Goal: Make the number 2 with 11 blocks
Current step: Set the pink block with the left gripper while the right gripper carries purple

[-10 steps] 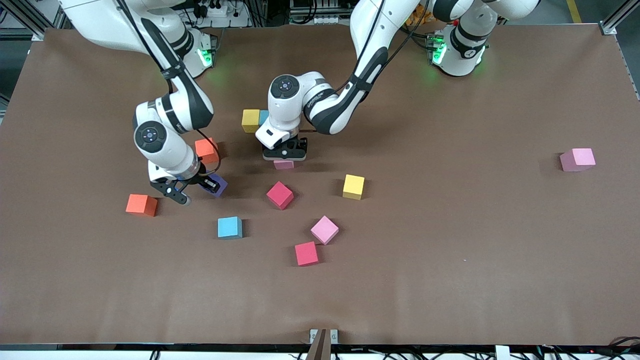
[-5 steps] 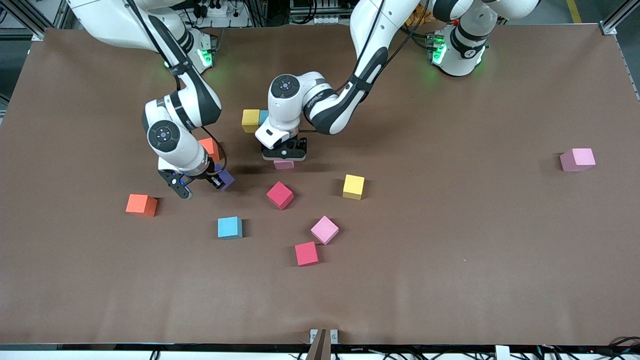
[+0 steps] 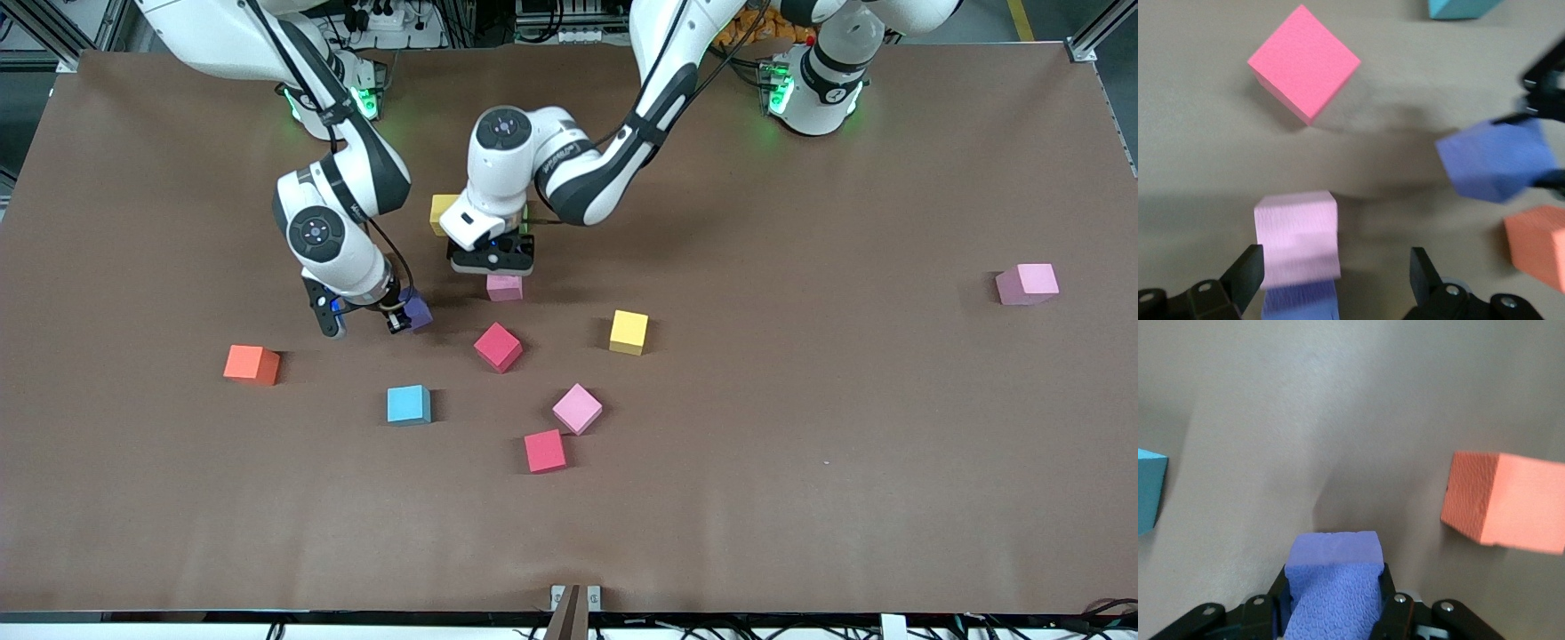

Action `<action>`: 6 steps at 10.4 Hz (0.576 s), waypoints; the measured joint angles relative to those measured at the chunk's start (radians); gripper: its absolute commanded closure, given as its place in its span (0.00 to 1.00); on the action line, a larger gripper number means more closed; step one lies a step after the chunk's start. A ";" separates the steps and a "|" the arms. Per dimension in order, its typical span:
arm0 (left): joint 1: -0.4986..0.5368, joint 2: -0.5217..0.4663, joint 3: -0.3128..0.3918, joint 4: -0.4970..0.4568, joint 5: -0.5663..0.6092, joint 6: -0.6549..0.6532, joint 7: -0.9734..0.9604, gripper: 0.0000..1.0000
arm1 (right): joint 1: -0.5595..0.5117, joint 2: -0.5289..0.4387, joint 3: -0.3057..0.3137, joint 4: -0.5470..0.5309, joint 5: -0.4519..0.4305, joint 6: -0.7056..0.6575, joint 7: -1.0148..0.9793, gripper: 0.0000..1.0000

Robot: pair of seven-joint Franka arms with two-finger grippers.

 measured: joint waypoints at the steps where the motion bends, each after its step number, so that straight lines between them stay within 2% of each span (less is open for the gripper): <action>1: 0.016 -0.032 -0.039 -0.003 0.000 -0.042 0.027 0.00 | 0.008 0.000 0.012 0.000 0.000 0.000 0.070 1.00; 3: 0.040 -0.096 -0.098 -0.048 0.002 -0.089 0.085 0.00 | 0.034 -0.004 0.020 -0.011 -0.003 0.008 0.150 1.00; 6: 0.072 -0.159 -0.152 -0.147 0.002 -0.092 0.108 0.00 | 0.042 -0.012 0.047 -0.043 -0.010 0.042 0.249 1.00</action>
